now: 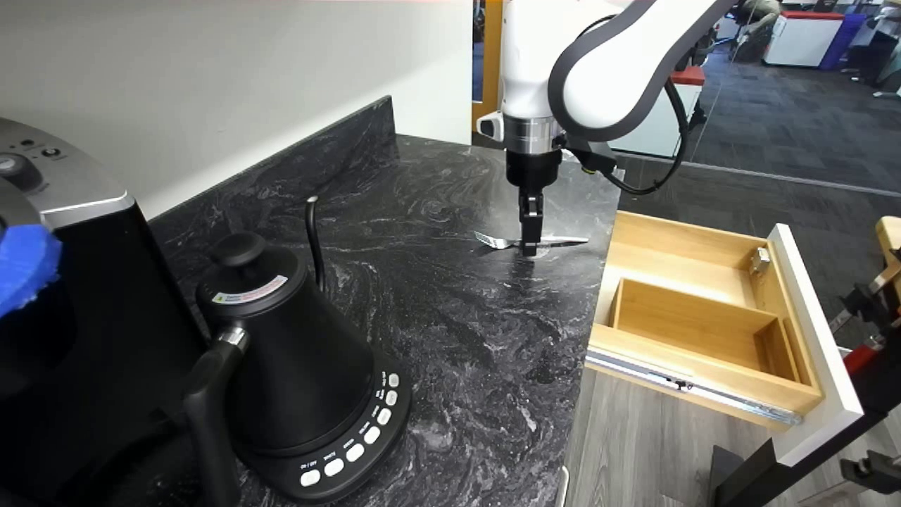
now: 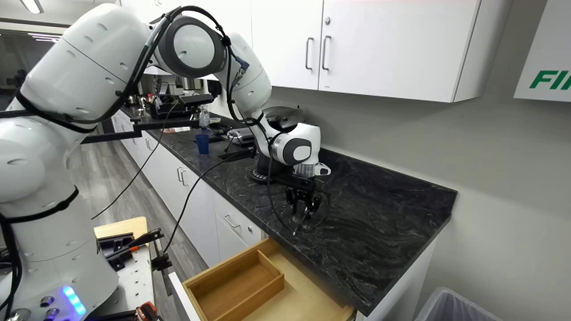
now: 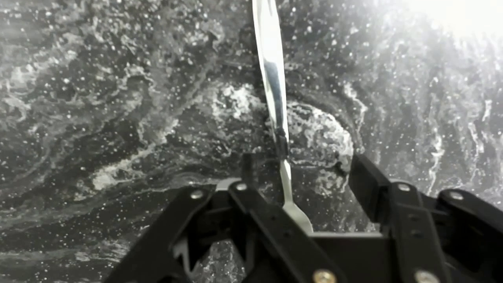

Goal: Put the fork into the open drawer.

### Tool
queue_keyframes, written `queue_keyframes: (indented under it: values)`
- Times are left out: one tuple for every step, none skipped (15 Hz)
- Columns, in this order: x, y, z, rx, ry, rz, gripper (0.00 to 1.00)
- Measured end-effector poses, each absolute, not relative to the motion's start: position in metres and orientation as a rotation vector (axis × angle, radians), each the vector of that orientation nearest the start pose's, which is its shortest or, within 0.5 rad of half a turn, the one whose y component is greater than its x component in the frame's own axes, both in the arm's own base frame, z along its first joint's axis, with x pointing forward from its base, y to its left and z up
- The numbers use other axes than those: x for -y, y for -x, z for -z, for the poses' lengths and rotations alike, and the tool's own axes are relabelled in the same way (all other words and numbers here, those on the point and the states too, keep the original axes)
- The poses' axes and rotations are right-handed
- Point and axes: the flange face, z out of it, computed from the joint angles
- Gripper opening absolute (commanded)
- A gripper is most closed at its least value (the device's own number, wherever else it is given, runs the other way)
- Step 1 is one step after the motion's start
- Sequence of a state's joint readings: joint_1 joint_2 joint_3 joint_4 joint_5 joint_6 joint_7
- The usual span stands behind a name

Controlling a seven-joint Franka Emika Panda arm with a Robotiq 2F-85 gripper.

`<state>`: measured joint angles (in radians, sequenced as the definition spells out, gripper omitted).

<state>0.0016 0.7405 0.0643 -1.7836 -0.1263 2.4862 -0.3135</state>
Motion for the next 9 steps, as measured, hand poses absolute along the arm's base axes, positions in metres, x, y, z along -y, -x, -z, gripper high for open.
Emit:
queue_keyframes:
  values:
    - [-0.0409,-0.6465,-0.1359,0.732,3.083,-0.061,0.26]
    - [-0.0406,-0.6465,-0.1359,0.733,3.084,-0.061,0.20]
    - [-0.0403,-0.6465,-0.1358,0.734,3.085,-0.062,0.14]
    - [-0.0400,-0.6466,-0.1358,0.734,3.085,-0.062,0.07]
    - [-0.0395,-0.6466,-0.1358,0.734,3.086,-0.062,0.05]
    - [-0.0389,-0.6466,-0.1358,0.733,3.087,-0.062,0.04]
    - [-0.0383,-0.6466,-0.1358,0.732,3.088,-0.063,0.02]
    - [-0.0378,-0.6467,-0.1357,0.731,3.089,-0.063,0.02]
    - [-0.0374,-0.6467,-0.1357,0.730,3.089,-0.063,0.05]
